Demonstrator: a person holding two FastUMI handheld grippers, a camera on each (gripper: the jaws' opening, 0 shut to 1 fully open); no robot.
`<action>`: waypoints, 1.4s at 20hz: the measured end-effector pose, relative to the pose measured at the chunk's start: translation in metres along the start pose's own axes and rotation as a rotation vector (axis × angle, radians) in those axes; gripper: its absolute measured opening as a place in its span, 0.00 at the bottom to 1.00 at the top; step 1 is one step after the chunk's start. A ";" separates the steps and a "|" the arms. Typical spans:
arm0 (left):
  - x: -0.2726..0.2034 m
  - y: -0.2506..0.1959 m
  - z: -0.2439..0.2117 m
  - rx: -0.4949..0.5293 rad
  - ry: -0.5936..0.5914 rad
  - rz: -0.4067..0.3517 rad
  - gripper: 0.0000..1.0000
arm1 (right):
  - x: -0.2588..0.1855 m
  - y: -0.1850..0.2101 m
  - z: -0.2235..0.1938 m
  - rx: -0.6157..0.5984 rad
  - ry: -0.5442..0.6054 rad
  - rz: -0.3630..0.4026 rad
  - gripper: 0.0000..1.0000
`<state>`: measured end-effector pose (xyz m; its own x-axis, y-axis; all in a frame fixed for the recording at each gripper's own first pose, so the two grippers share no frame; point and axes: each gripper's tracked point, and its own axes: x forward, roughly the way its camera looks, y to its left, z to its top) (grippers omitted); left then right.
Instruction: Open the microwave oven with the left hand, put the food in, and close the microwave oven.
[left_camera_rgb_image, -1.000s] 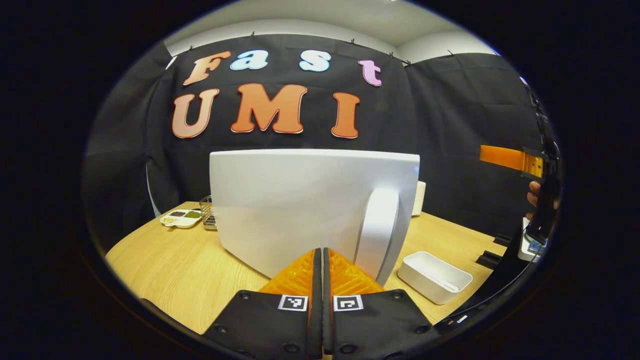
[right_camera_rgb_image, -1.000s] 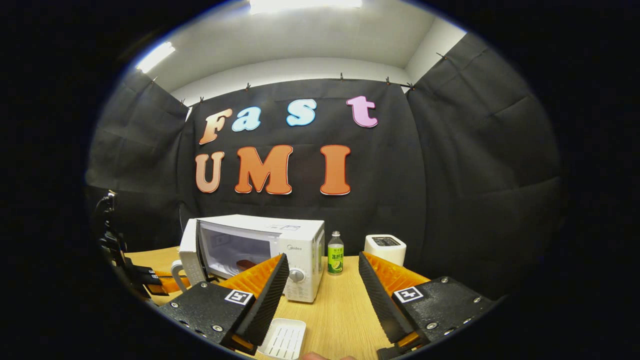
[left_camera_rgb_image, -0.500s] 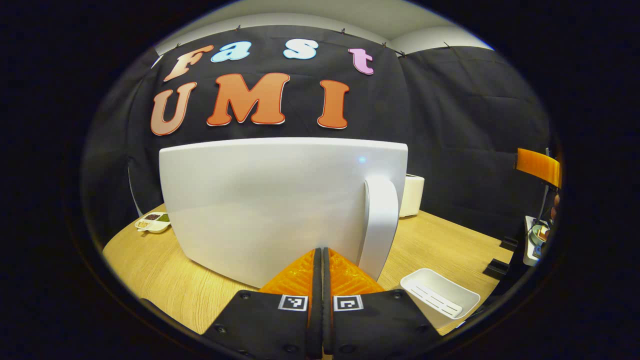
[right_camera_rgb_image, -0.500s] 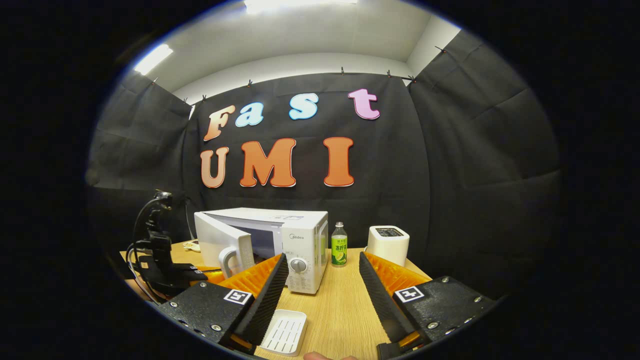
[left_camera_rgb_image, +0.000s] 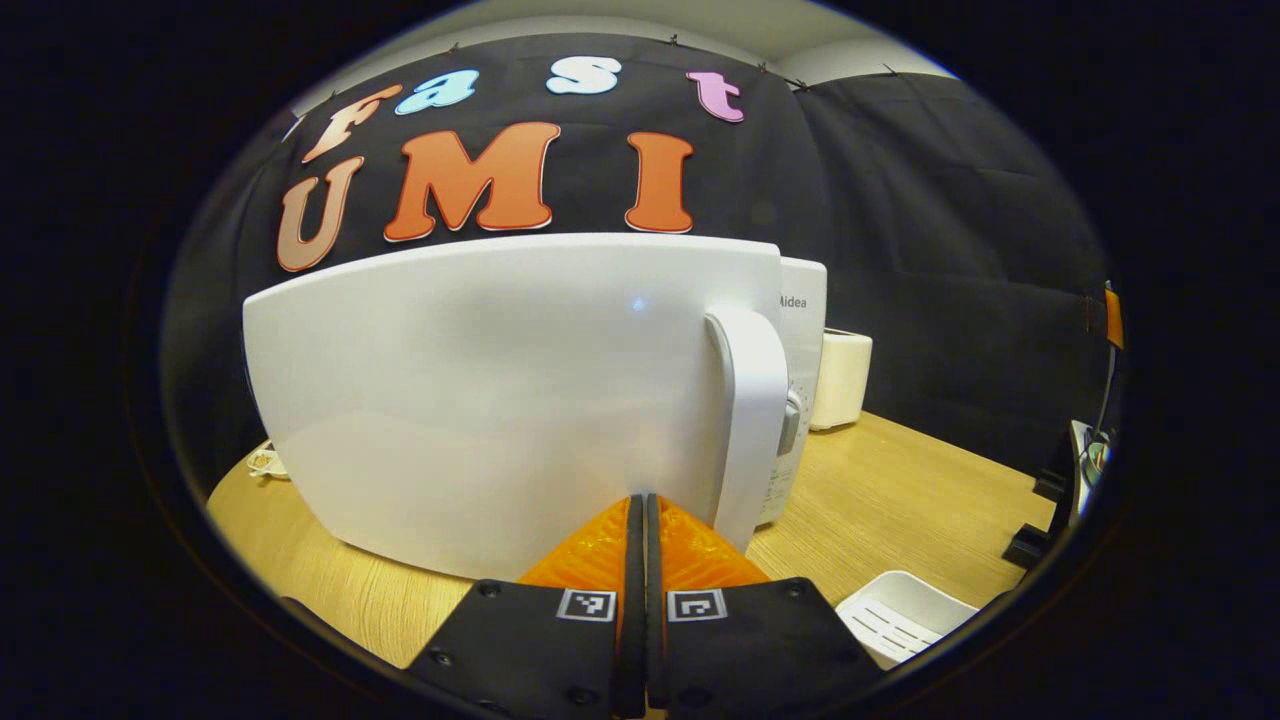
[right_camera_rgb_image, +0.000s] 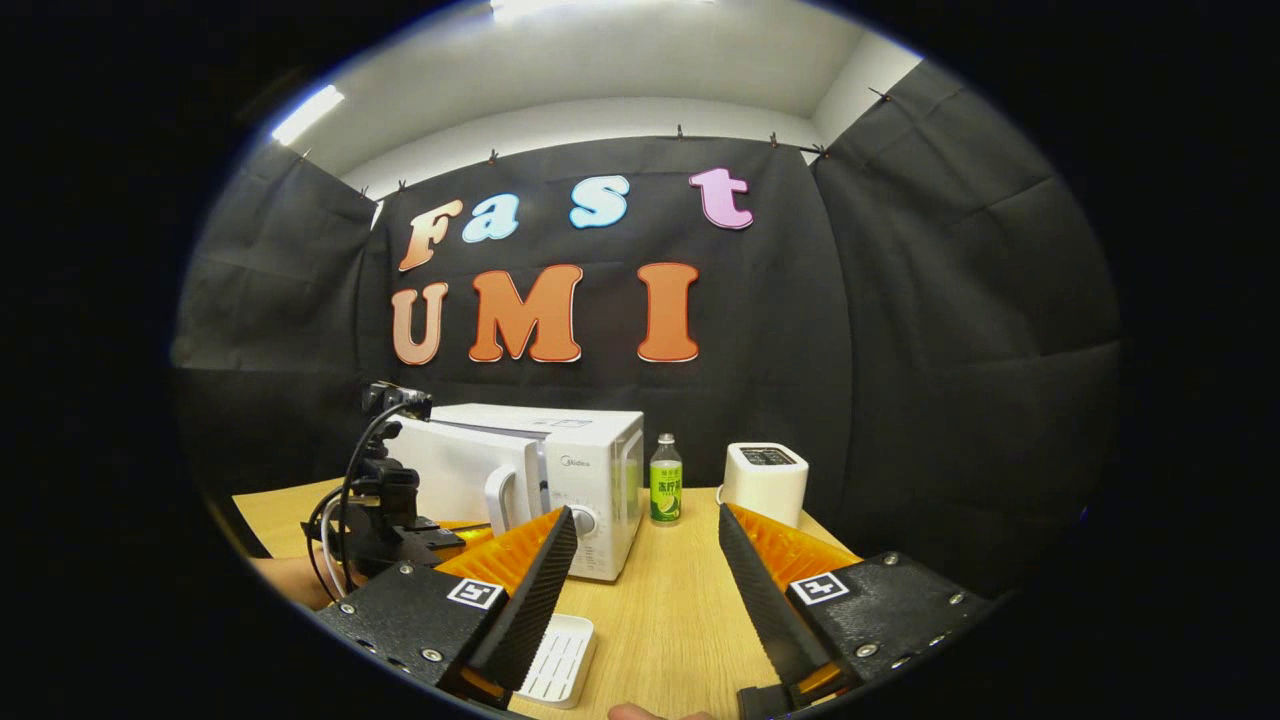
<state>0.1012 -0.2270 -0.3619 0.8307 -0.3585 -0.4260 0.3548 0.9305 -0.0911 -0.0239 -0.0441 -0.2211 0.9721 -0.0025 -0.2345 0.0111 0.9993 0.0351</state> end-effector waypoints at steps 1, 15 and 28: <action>0.007 0.001 -0.001 -0.002 0.005 0.003 0.05 | 0.000 -0.004 0.000 -0.001 0.003 -0.009 0.89; 0.016 0.009 -0.005 0.000 0.032 0.036 0.05 | 0.004 0.001 0.002 0.005 0.019 -0.027 0.89; -0.173 0.093 0.156 0.112 -0.205 0.191 0.51 | -0.002 -0.017 0.104 -0.042 -0.112 -0.097 0.90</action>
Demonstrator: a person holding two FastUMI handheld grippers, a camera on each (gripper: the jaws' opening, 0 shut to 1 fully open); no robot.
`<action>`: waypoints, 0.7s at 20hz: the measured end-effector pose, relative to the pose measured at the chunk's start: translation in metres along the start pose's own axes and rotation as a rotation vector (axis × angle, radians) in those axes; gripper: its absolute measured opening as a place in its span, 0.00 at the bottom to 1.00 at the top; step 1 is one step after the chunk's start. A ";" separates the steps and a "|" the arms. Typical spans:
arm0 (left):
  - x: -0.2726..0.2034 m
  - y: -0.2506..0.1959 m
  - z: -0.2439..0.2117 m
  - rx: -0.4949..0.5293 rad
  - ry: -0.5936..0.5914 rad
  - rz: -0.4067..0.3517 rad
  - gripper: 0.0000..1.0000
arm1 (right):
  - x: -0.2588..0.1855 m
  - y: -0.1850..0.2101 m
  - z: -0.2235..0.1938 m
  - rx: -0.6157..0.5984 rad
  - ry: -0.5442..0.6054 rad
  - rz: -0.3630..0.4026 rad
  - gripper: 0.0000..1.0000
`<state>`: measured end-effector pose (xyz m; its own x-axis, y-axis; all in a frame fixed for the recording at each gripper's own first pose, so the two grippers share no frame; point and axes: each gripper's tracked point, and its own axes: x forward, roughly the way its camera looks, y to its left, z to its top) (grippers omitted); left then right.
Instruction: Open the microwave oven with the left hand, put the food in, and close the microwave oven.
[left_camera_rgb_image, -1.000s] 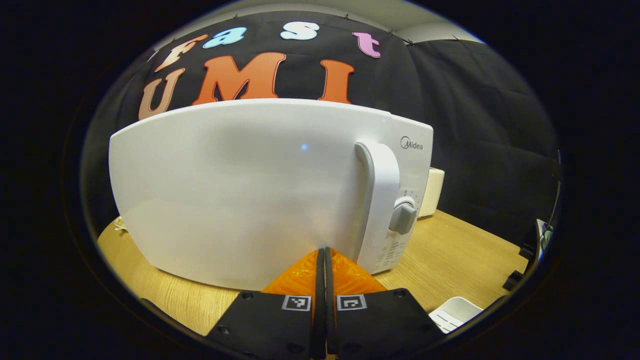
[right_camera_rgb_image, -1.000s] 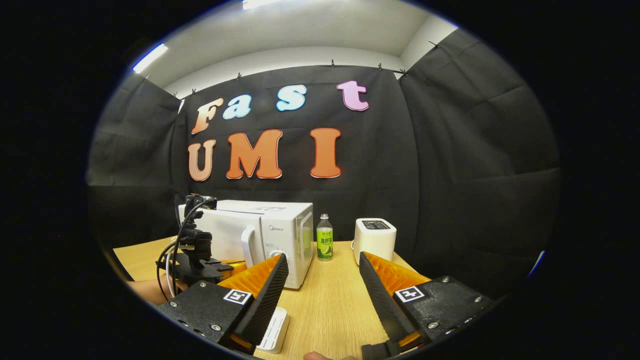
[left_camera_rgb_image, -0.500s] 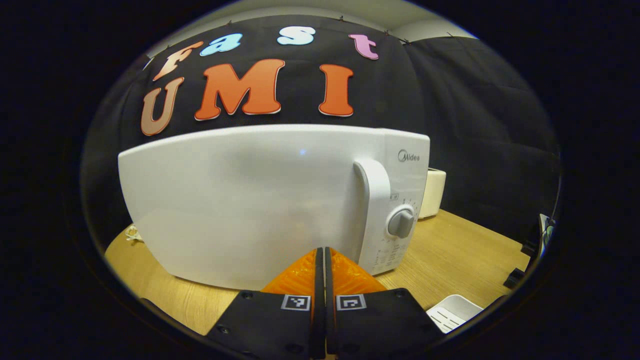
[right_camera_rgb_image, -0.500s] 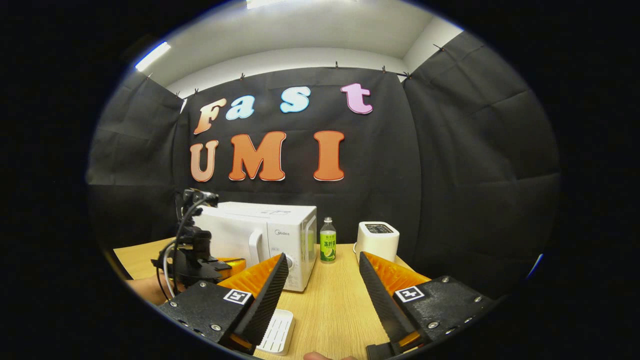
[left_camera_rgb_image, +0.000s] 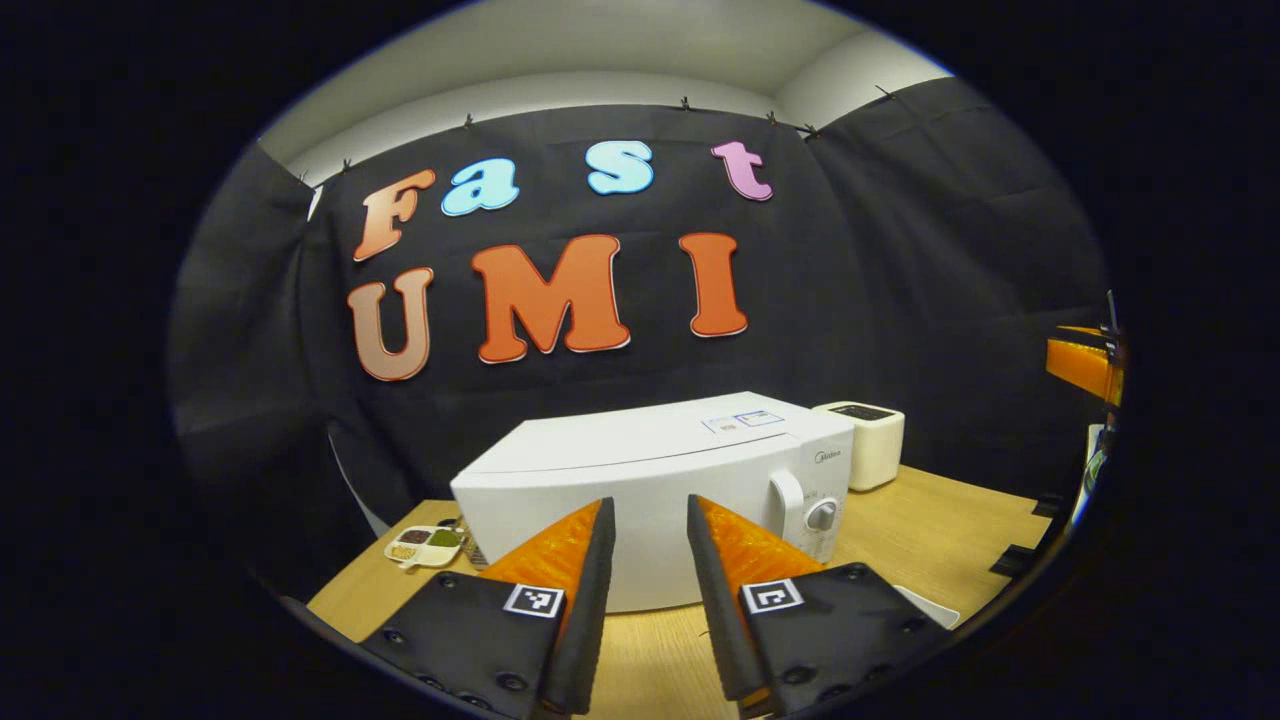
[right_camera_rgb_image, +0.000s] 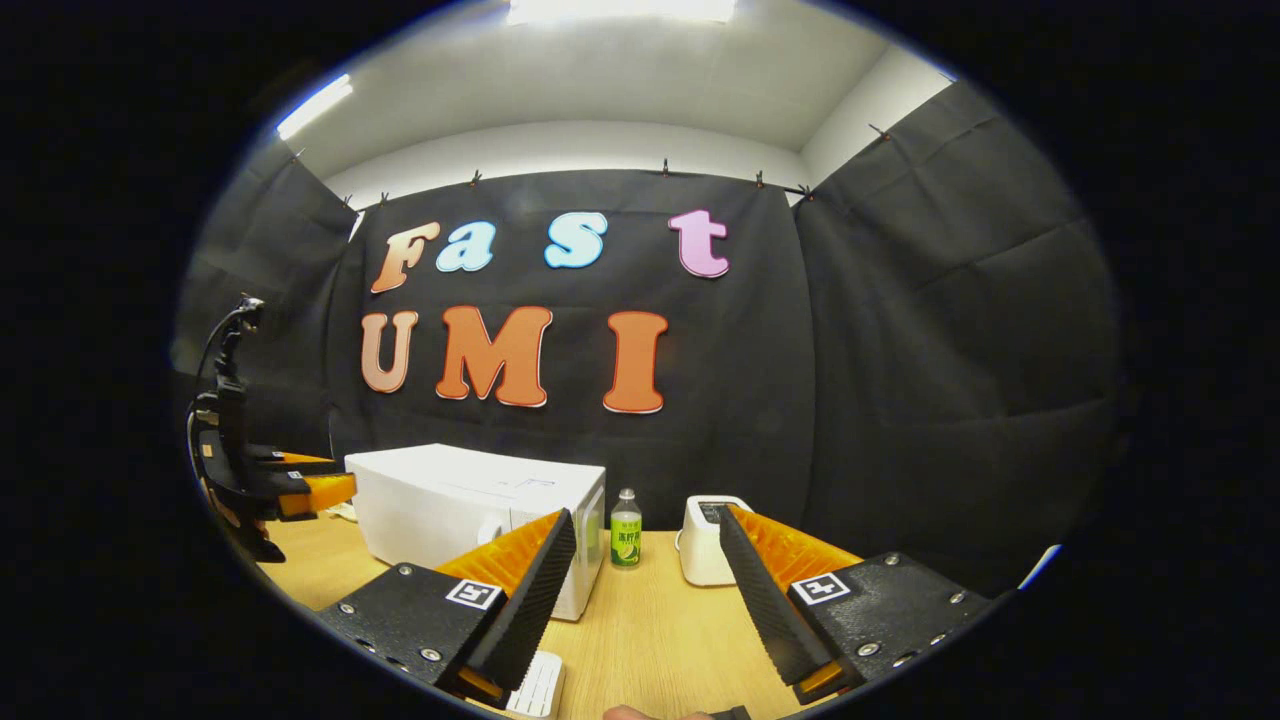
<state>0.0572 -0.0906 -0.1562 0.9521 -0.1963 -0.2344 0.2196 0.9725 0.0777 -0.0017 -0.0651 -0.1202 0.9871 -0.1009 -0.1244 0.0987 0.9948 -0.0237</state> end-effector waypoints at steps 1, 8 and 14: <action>-0.011 0.012 0.010 -0.003 -0.010 0.014 0.57 | 0.000 -0.001 0.011 0.012 -0.021 -0.002 0.90; -0.083 0.101 0.068 -0.021 -0.106 0.176 0.70 | 0.002 0.000 0.026 0.150 -0.034 0.031 0.89; -0.123 0.132 0.094 -0.022 -0.138 0.214 0.84 | 0.006 0.001 0.035 0.155 -0.049 0.017 0.89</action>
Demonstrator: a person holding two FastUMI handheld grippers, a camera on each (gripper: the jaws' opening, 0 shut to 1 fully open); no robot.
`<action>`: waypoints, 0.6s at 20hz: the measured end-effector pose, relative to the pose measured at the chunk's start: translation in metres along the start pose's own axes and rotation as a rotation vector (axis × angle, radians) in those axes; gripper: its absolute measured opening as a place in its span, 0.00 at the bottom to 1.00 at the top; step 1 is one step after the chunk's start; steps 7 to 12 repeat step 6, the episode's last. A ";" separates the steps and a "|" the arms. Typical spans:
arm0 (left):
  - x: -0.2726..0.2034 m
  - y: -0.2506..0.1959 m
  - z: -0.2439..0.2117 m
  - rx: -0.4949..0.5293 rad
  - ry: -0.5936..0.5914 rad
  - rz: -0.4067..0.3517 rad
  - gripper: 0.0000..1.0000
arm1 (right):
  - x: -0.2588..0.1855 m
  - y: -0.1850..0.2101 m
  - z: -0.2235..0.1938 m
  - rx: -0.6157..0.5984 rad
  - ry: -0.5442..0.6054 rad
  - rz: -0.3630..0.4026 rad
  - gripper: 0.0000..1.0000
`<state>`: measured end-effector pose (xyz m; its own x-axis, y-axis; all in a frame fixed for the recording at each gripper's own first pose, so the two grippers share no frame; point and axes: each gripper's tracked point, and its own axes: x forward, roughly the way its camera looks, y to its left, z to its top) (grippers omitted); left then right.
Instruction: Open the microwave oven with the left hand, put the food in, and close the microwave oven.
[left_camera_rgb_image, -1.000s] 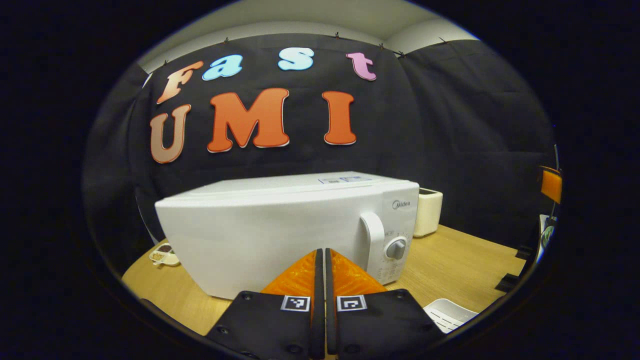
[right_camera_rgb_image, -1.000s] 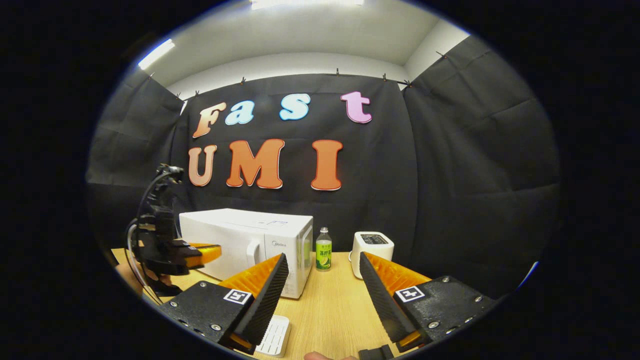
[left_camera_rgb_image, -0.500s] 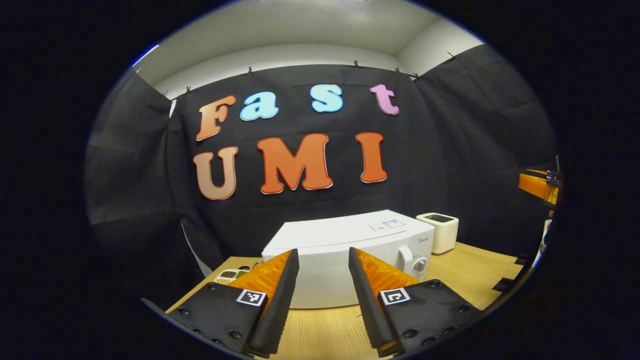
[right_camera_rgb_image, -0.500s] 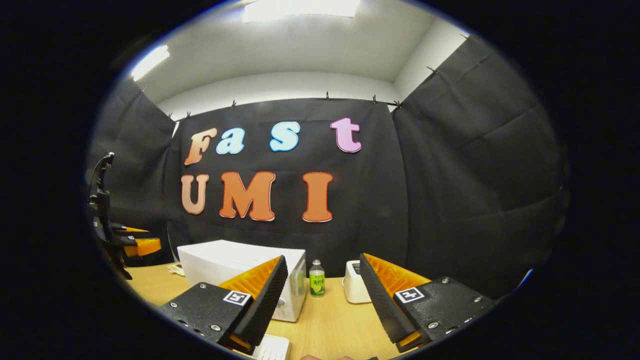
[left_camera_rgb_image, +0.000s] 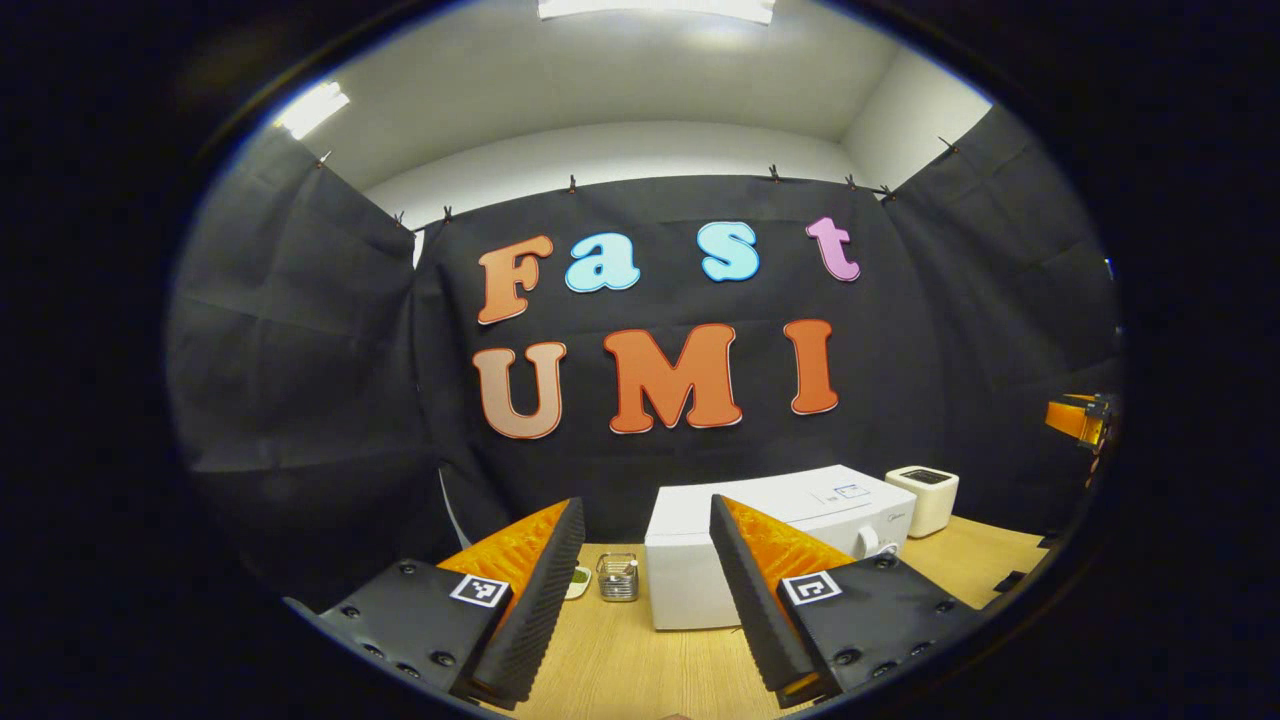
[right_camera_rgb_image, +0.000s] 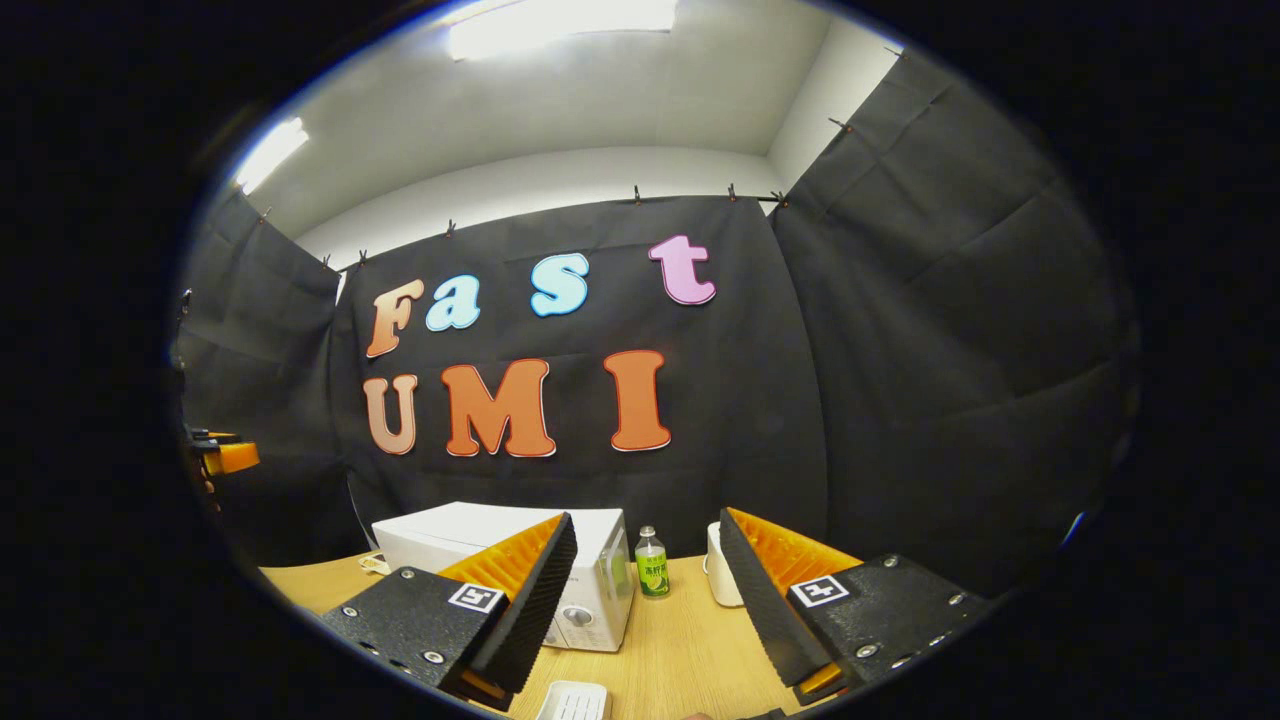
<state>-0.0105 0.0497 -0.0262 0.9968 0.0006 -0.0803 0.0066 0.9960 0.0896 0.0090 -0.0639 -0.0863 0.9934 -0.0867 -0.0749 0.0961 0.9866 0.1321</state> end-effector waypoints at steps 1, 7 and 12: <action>-0.002 0.004 0.003 0.003 -0.002 0.004 0.82 | 0.001 0.002 -0.001 0.000 0.005 0.002 0.89; -0.011 0.016 0.015 0.011 -0.020 0.021 0.87 | 0.007 0.013 0.008 -0.067 0.003 0.007 0.89; -0.011 0.016 0.015 0.011 -0.020 0.021 0.87 | 0.007 0.013 0.008 -0.067 0.003 0.007 0.89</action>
